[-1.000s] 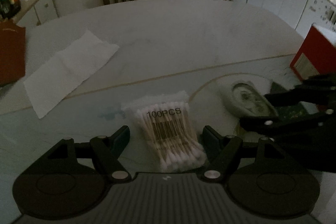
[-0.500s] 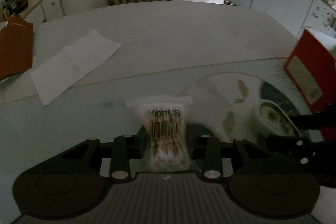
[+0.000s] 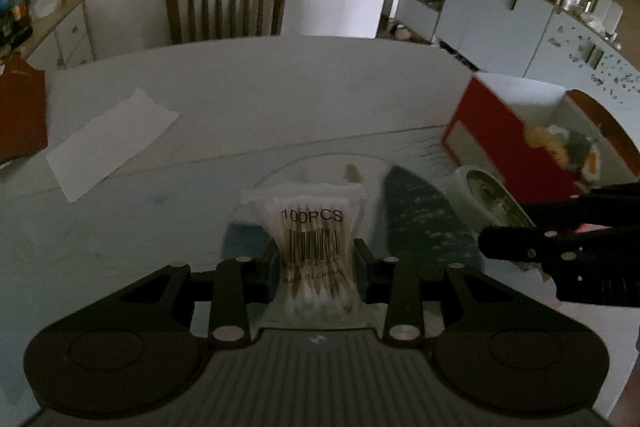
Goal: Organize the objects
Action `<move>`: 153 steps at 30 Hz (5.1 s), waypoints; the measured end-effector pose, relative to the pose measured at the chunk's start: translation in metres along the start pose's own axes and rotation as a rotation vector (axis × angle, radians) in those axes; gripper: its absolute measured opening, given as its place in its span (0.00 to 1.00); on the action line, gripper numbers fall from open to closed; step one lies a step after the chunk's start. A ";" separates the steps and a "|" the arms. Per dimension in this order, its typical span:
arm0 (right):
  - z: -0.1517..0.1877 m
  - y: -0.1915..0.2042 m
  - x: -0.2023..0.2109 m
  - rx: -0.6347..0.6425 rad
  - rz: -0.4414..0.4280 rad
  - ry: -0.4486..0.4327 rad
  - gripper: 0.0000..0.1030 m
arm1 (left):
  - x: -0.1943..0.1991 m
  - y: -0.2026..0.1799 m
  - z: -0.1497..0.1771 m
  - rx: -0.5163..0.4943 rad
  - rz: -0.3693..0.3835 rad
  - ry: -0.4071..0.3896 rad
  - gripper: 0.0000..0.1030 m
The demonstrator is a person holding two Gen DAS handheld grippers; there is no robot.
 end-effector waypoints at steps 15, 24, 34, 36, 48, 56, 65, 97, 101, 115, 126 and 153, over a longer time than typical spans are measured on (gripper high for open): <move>0.004 -0.074 0.048 -0.028 0.030 -0.092 0.42 | 0.006 -0.098 -0.019 -0.077 0.049 -0.053 0.34; 0.011 -0.147 0.058 -0.084 0.085 -0.117 0.42 | -0.023 -0.172 -0.035 -0.138 0.094 -0.050 0.34; 0.002 -0.231 0.053 -0.126 0.180 -0.154 0.42 | -0.067 -0.242 -0.061 -0.228 0.106 -0.035 0.34; 0.000 -0.242 0.049 -0.123 0.193 -0.156 0.42 | -0.078 -0.251 -0.066 -0.240 0.093 -0.025 0.34; 0.011 -0.270 -0.006 -0.087 0.190 -0.064 0.42 | -0.149 -0.256 -0.059 -0.231 -0.007 0.139 0.34; 0.028 -0.273 -0.028 -0.049 0.209 -0.004 0.42 | -0.169 -0.261 -0.052 -0.274 -0.041 0.180 0.35; 0.035 -0.277 -0.030 -0.032 0.193 0.019 0.45 | -0.175 -0.260 -0.041 -0.240 -0.003 0.219 0.37; 0.026 -0.224 0.082 -0.130 0.167 -0.153 0.64 | -0.055 -0.251 -0.056 -0.219 0.162 -0.041 0.68; 0.030 -0.215 0.095 -0.147 0.153 -0.173 0.72 | -0.040 -0.247 -0.056 -0.216 0.200 -0.063 0.68; 0.036 -0.201 0.118 -0.204 0.158 -0.247 1.00 | -0.019 -0.233 -0.046 -0.233 0.238 -0.092 1.00; 0.044 -0.196 0.128 -0.232 0.160 -0.264 1.00 | -0.005 -0.231 -0.044 -0.244 0.229 -0.121 1.00; 0.054 -0.198 0.139 -0.250 0.172 -0.267 1.00 | 0.002 -0.240 -0.037 -0.227 0.238 -0.106 1.00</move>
Point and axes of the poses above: each gripper's, at about its wrist camera, not at the fingertips, and x roughly against the way its jaws point, y to its left, z to its underside, the point moved 7 cm from there along -x, roughly the way its jaws point, and after that the axes turned 10 degrees about z, right-handed, at the moved point
